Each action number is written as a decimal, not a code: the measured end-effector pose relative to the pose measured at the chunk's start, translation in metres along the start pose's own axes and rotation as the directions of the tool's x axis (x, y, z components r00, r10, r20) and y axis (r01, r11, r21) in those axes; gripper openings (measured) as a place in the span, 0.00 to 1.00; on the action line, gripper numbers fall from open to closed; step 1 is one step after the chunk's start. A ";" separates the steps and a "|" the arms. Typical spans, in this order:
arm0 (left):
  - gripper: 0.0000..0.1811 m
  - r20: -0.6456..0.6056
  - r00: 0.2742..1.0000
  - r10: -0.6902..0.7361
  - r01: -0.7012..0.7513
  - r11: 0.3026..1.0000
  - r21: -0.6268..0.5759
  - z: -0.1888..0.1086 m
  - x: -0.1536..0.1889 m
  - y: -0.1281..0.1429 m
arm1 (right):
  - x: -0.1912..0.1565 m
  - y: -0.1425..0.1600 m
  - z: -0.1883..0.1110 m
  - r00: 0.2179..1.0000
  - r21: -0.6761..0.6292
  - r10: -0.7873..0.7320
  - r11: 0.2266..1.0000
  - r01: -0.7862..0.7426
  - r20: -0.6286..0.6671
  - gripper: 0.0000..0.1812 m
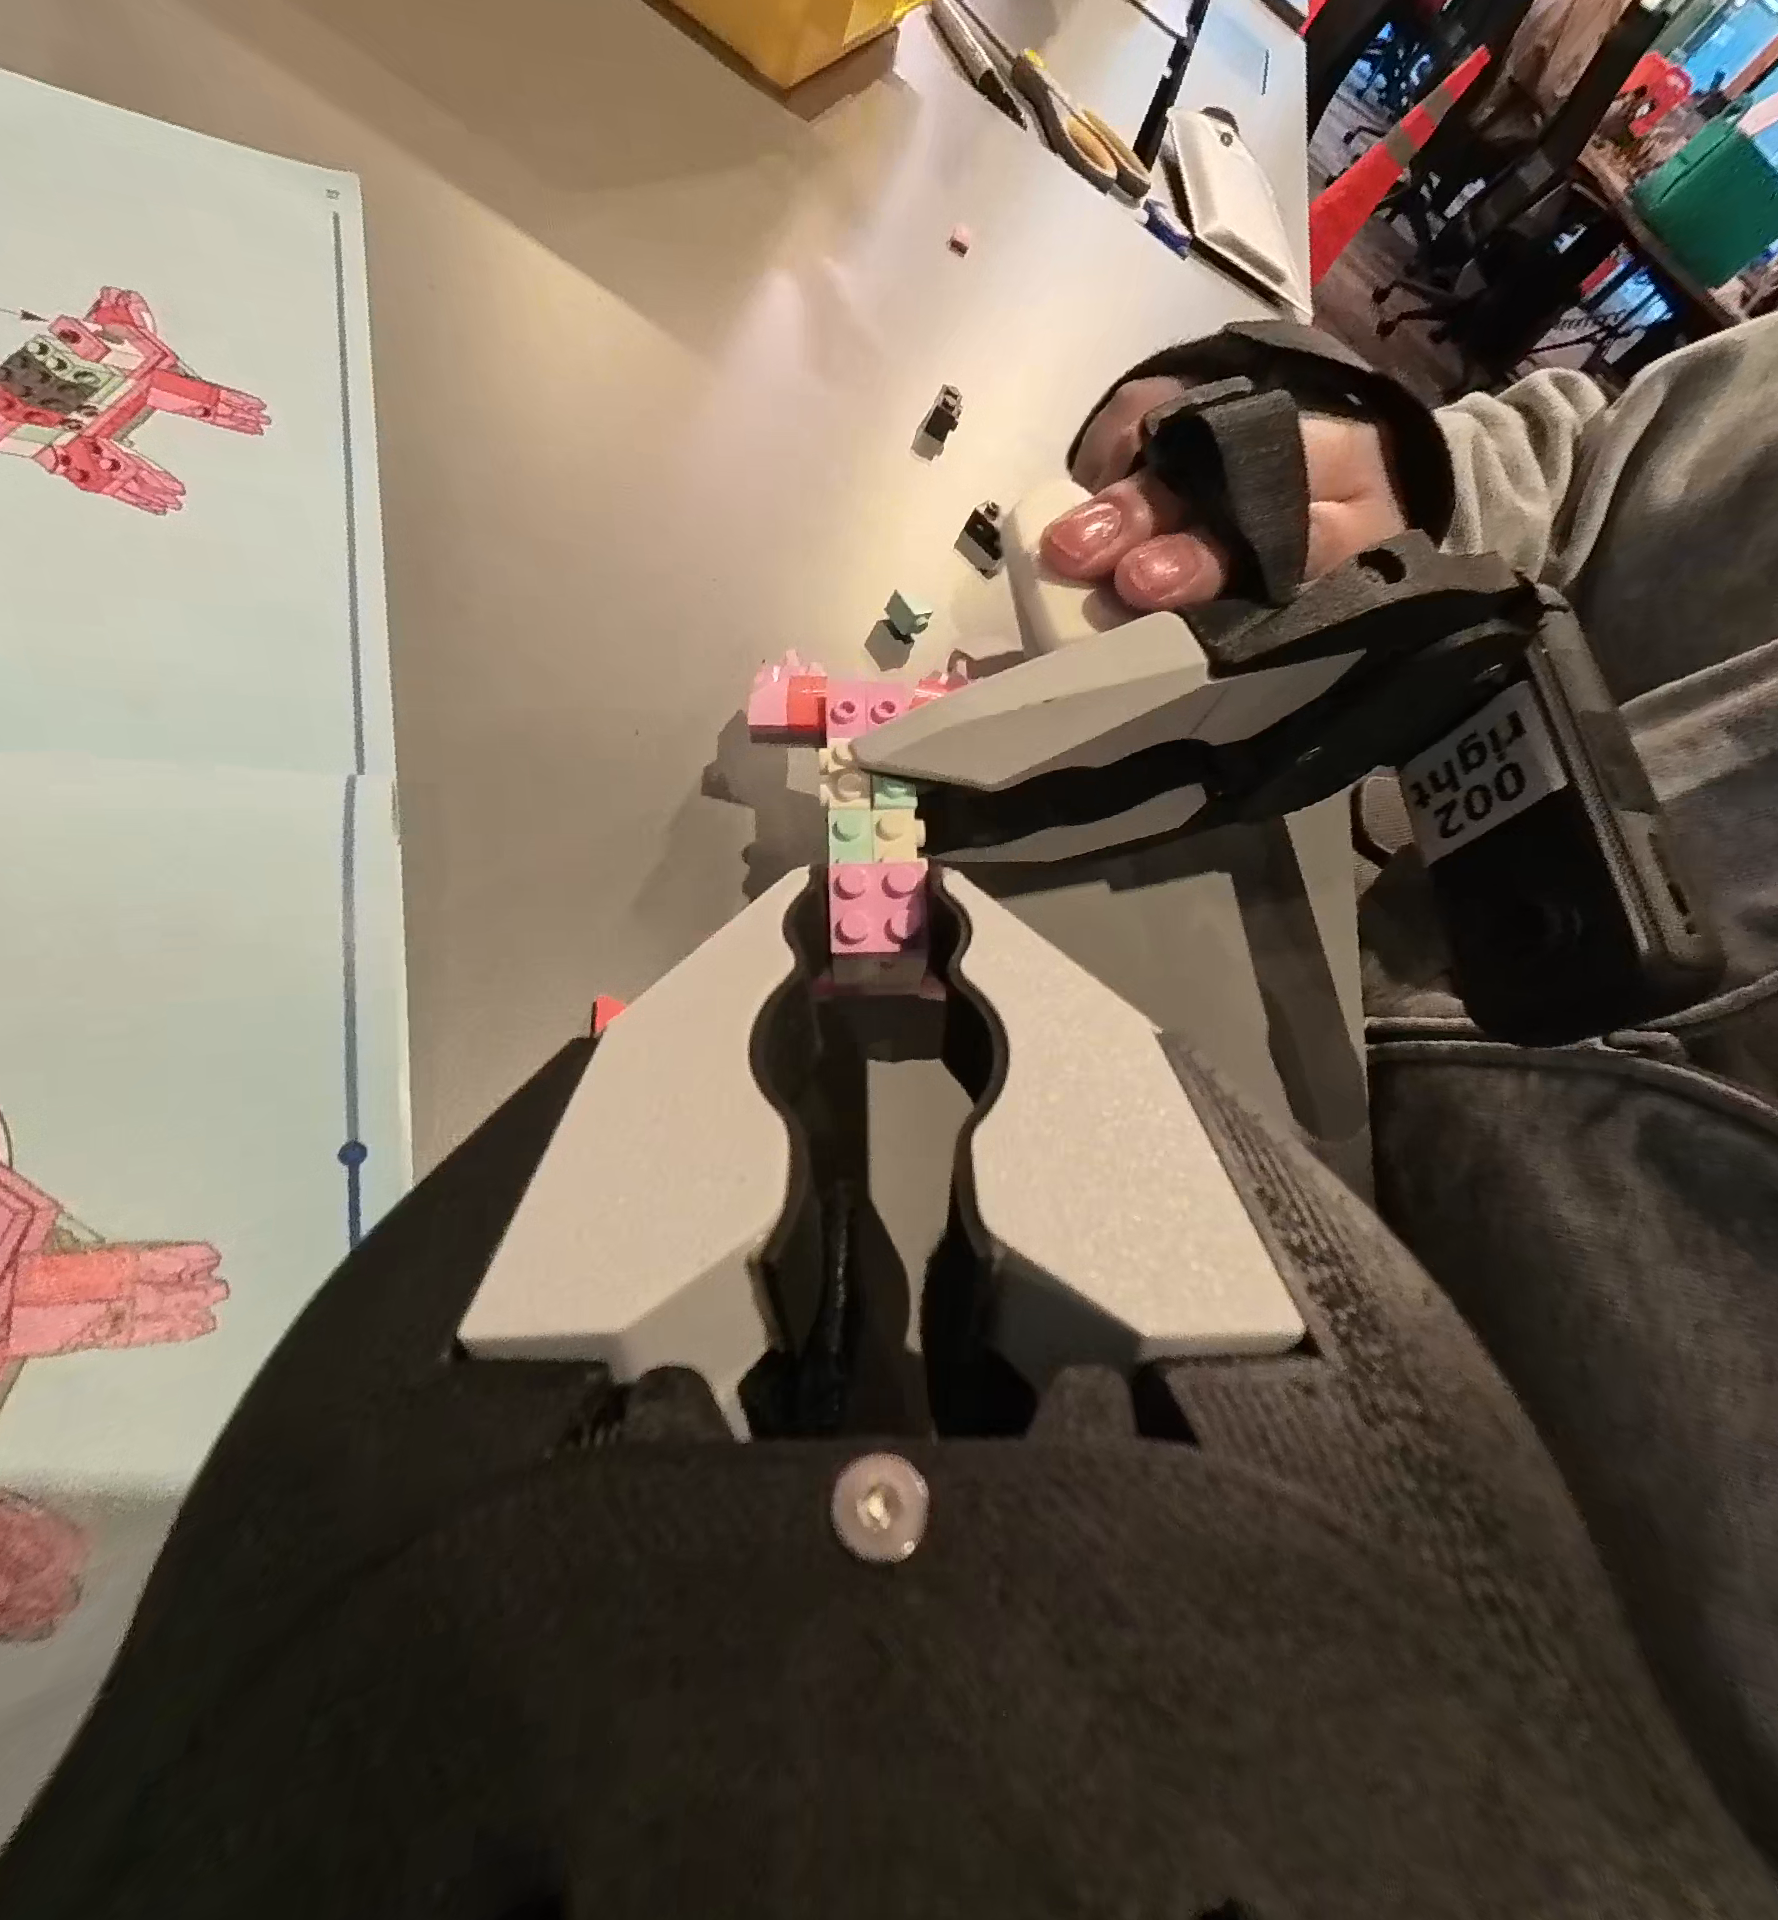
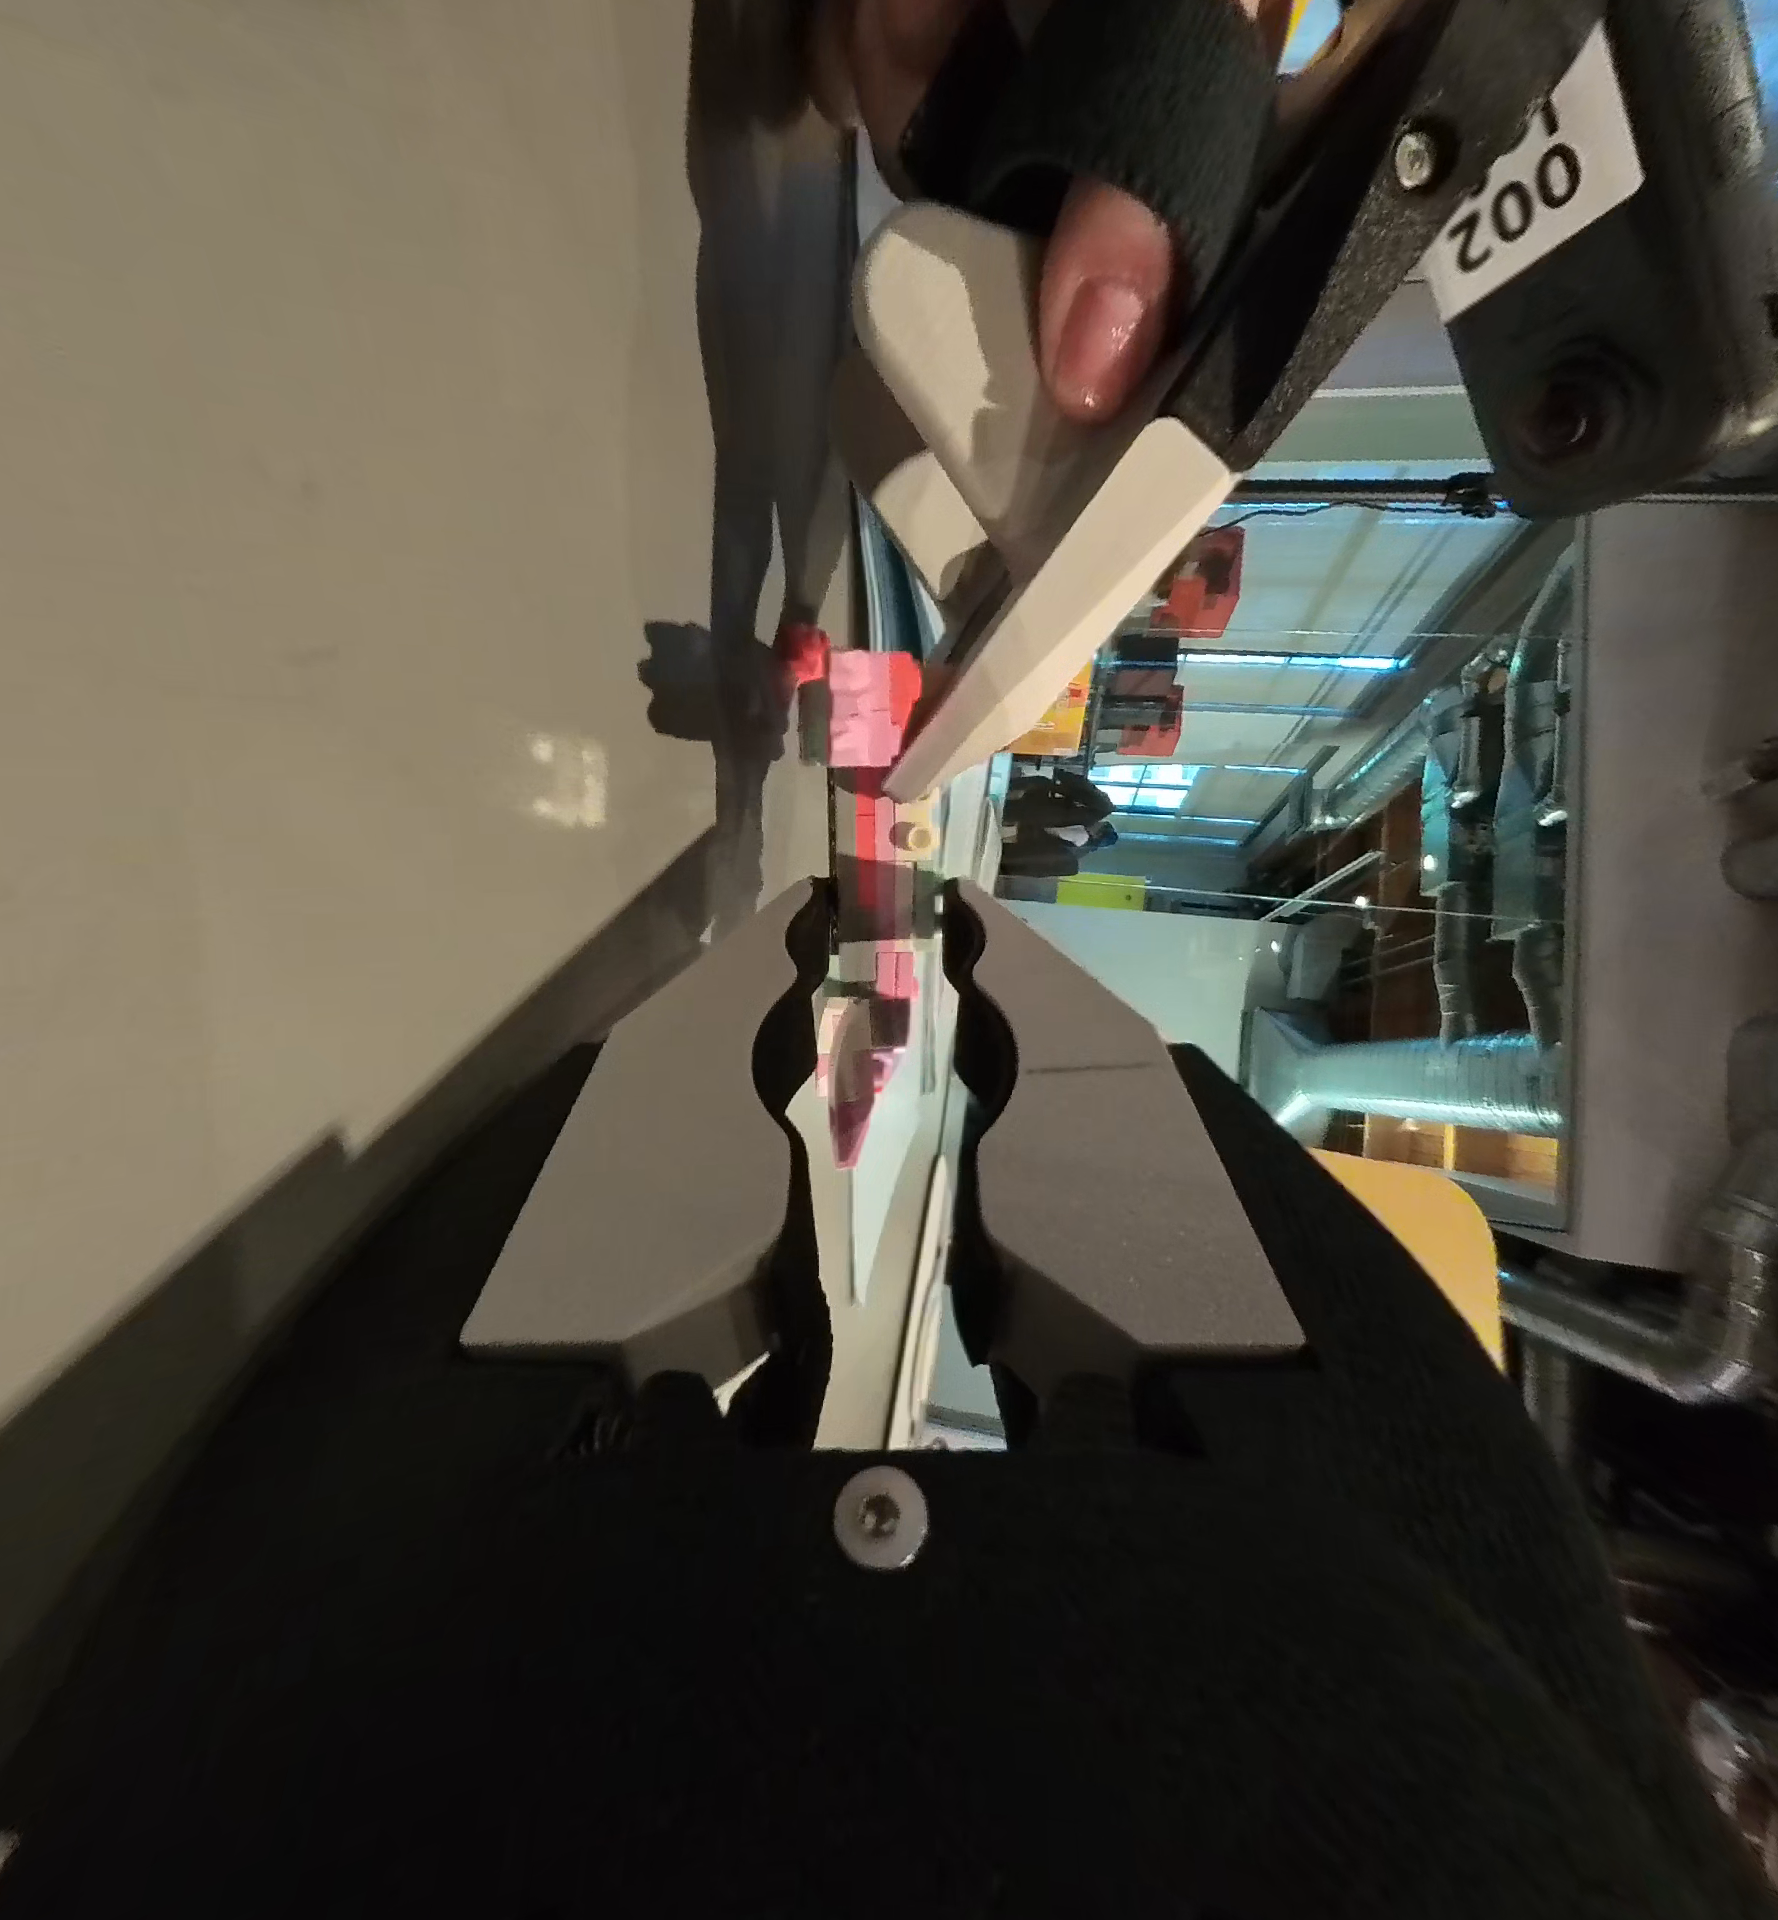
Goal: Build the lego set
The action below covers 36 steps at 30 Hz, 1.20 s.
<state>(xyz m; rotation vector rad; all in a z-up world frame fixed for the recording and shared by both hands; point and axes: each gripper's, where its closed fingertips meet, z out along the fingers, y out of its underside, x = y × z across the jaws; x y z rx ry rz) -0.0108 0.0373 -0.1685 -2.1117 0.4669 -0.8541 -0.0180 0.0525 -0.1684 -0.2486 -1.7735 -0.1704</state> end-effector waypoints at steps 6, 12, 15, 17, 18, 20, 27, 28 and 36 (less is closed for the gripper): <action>0.09 0.016 1.000 0.016 -0.016 1.000 -0.014 0.001 -0.002 0.002 | -0.003 0.000 0.001 1.000 -0.009 0.005 1.000 -0.005 0.025 0.10; 0.09 0.017 1.000 0.023 -0.022 0.999 -0.026 0.002 -0.001 0.004 | -0.006 0.000 0.000 0.999 -0.017 -0.001 1.000 0.002 0.053 0.09; 0.09 0.017 1.000 0.025 -0.024 0.999 -0.026 0.002 -0.001 0.004 | -0.006 0.000 0.000 0.998 -0.008 0.007 1.000 -0.006 0.060 0.09; 0.09 0.022 0.999 0.025 -0.024 0.999 -0.024 0.002 -0.002 0.003 | -0.006 0.000 0.001 0.997 0.003 0.045 0.999 -0.045 0.066 0.09; 0.09 0.021 0.999 0.027 -0.027 0.999 -0.021 0.001 -0.002 0.003 | -0.006 -0.001 0.001 0.993 0.014 0.086 0.996 -0.087 0.076 0.09; 0.09 0.012 0.999 0.035 -0.035 0.999 -0.010 0.001 0.000 0.001 | -0.006 -0.004 -0.003 0.983 0.052 0.150 0.986 -0.156 0.102 0.17; 0.09 0.089 0.979 0.183 -0.179 0.983 -0.046 0.003 -0.003 0.004 | 0.045 0.033 -0.058 0.916 0.213 0.399 0.900 -0.381 -0.044 0.36; 0.09 0.095 0.972 0.214 -0.209 0.976 -0.062 0.005 -0.002 0.006 | 0.055 0.053 -0.067 0.884 0.207 0.460 0.876 -0.435 -0.086 0.36; 0.09 0.133 0.933 0.333 -0.314 0.938 -0.148 0.011 -0.004 0.015 | 0.084 0.215 -0.149 0.546 0.127 0.728 0.641 -0.757 -0.414 0.33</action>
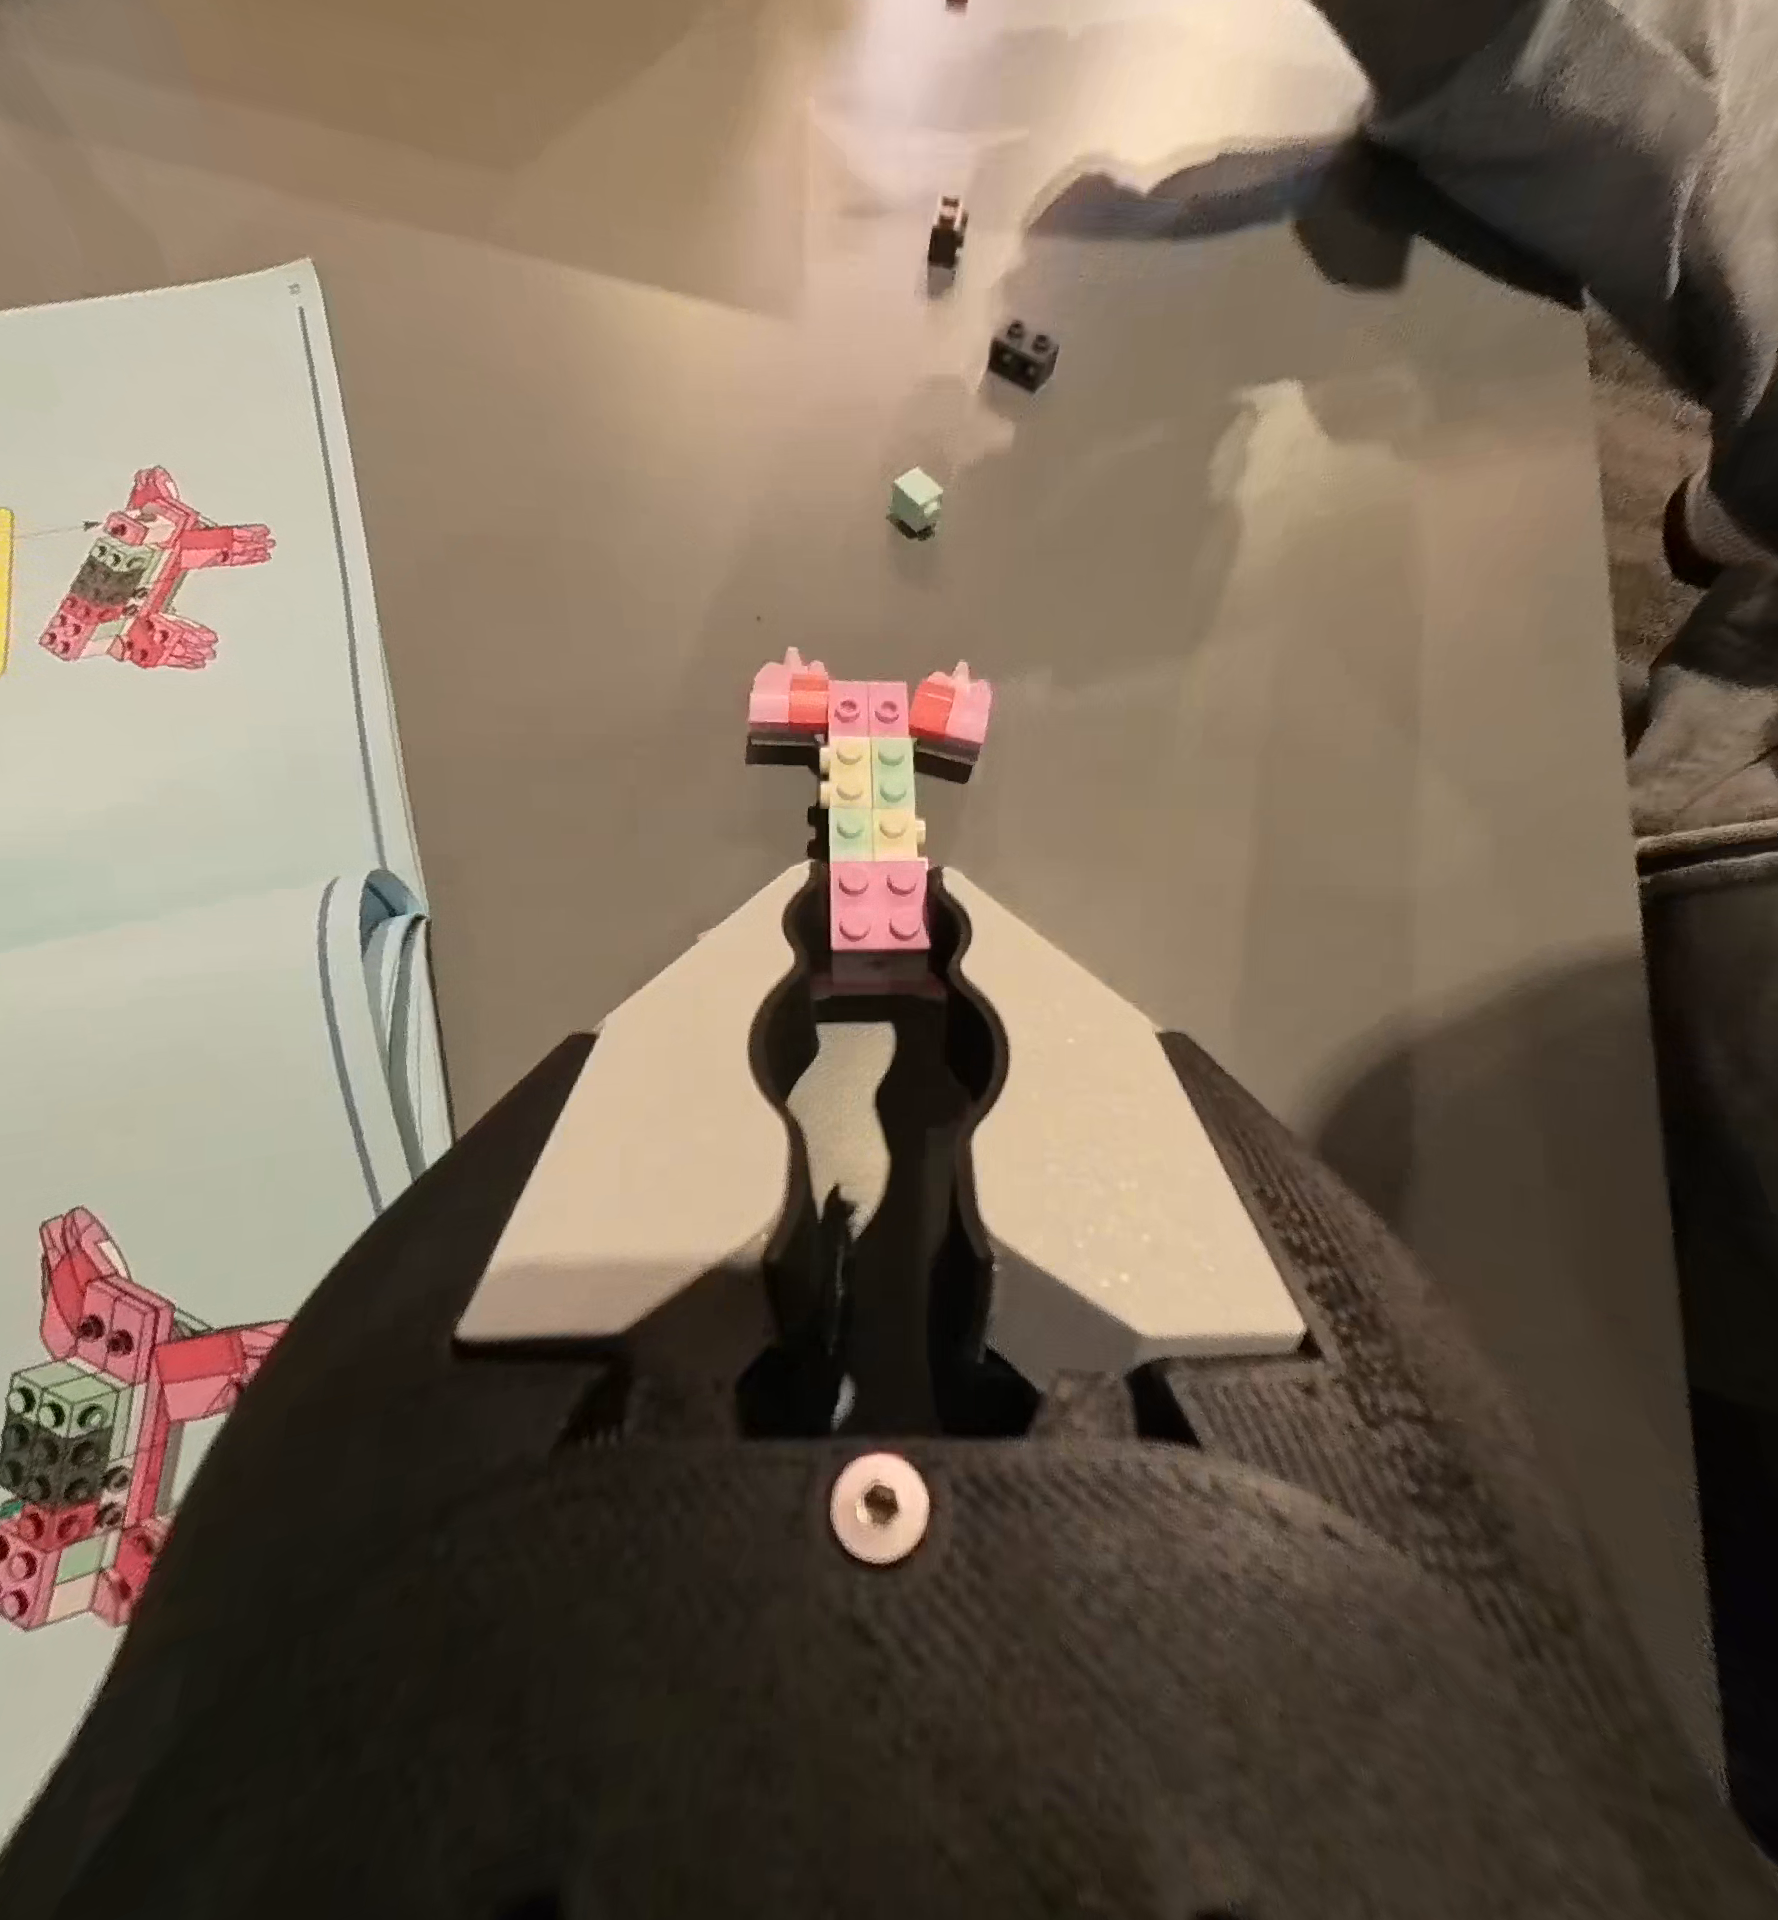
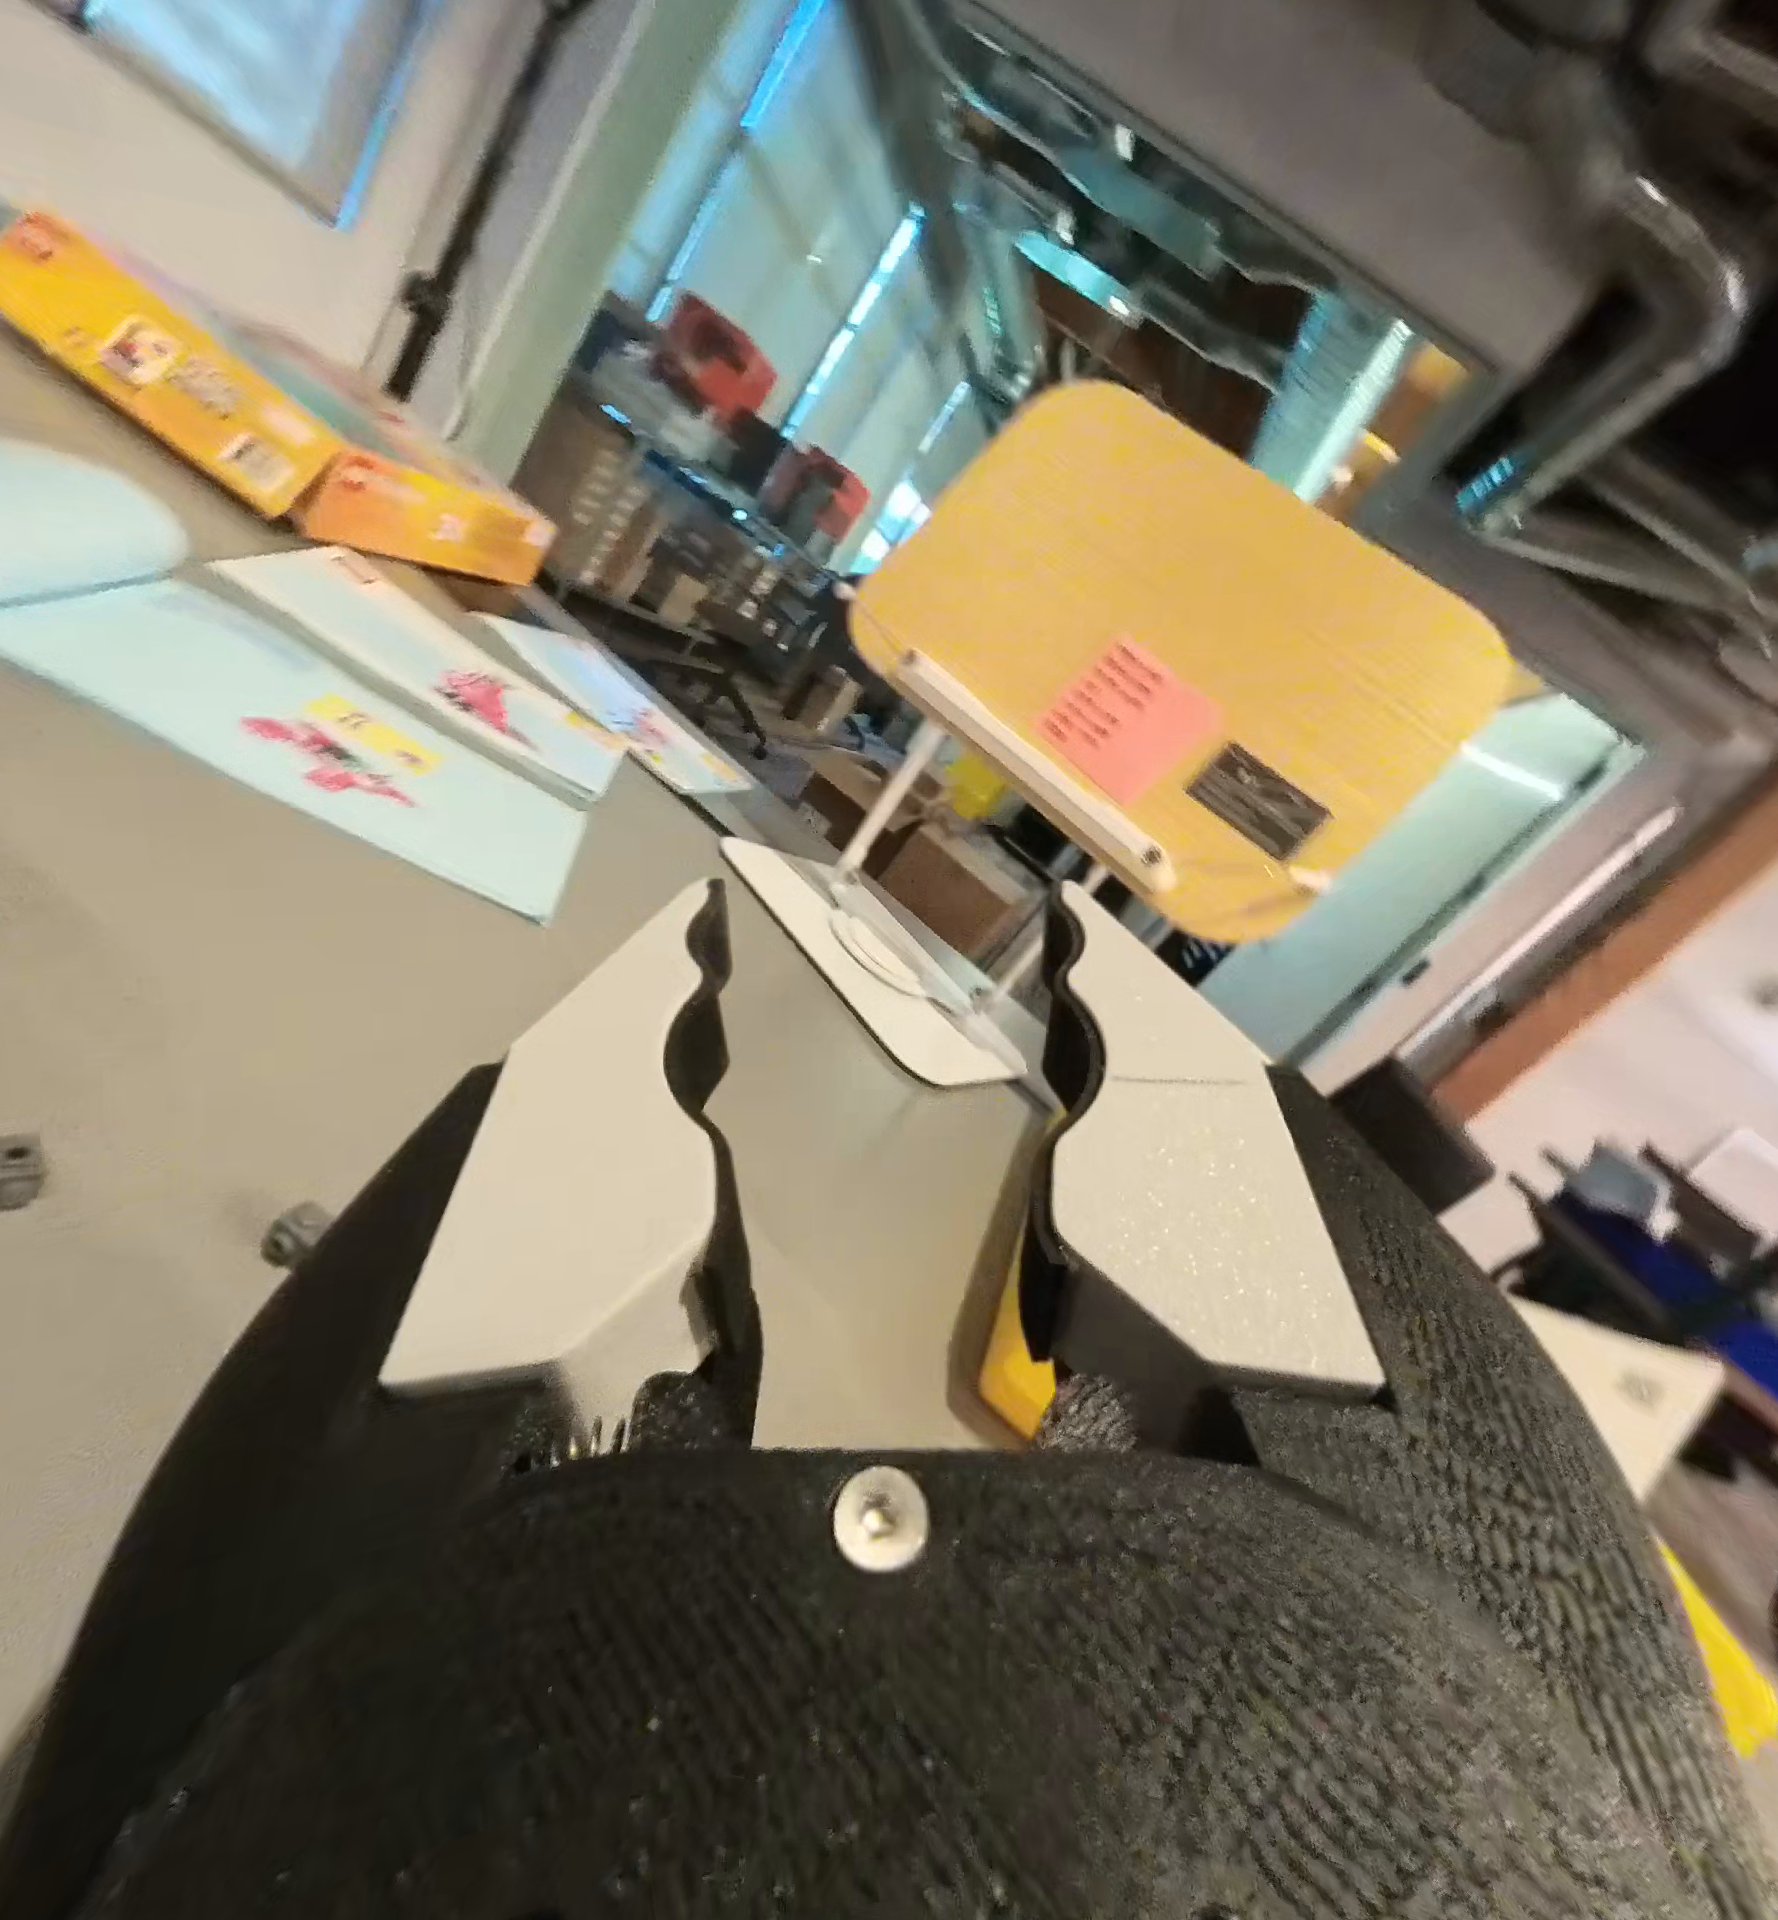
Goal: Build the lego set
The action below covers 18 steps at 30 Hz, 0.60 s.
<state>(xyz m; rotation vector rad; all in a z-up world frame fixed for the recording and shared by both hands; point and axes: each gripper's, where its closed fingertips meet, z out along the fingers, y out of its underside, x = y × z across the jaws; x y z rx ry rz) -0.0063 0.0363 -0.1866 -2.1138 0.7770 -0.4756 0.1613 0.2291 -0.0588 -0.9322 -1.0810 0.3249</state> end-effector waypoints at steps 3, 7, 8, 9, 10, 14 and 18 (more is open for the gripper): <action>0.10 0.004 1.000 0.010 -0.010 1.000 -0.008 0.001 0.000 0.001 | 0.022 0.015 -0.011 0.992 -0.019 0.112 0.993 -0.113 -0.051 0.33; 0.11 -0.009 1.000 0.002 -0.002 1.000 -0.015 0.002 0.001 0.002 | 0.017 0.016 -0.011 0.980 -0.010 0.199 0.980 -0.199 -0.004 0.31; 0.12 -0.017 1.000 0.003 -0.003 1.000 -0.017 0.002 0.002 0.002 | 0.011 0.016 -0.008 0.979 -0.020 0.201 0.979 -0.201 0.026 0.30; 0.14 -0.020 1.000 0.004 -0.004 1.000 -0.017 0.002 0.003 0.002 | 0.001 0.016 -0.005 0.977 -0.034 0.202 0.979 -0.200 0.072 0.28; 0.19 -0.012 1.000 0.001 -0.001 1.000 -0.020 0.002 0.001 0.003 | -0.014 0.016 -0.003 0.967 -0.051 0.209 0.978 -0.204 0.147 0.26; 0.26 -0.016 1.000 0.003 -0.004 0.999 -0.032 0.004 0.002 0.004 | -0.104 0.019 -0.013 0.706 -0.259 0.387 0.922 -0.288 0.593 0.24; 0.29 -0.014 1.000 -0.006 0.006 1.000 -0.027 0.003 0.001 0.003 | -0.132 0.035 -0.020 0.627 -0.403 0.416 0.899 -0.173 0.659 0.23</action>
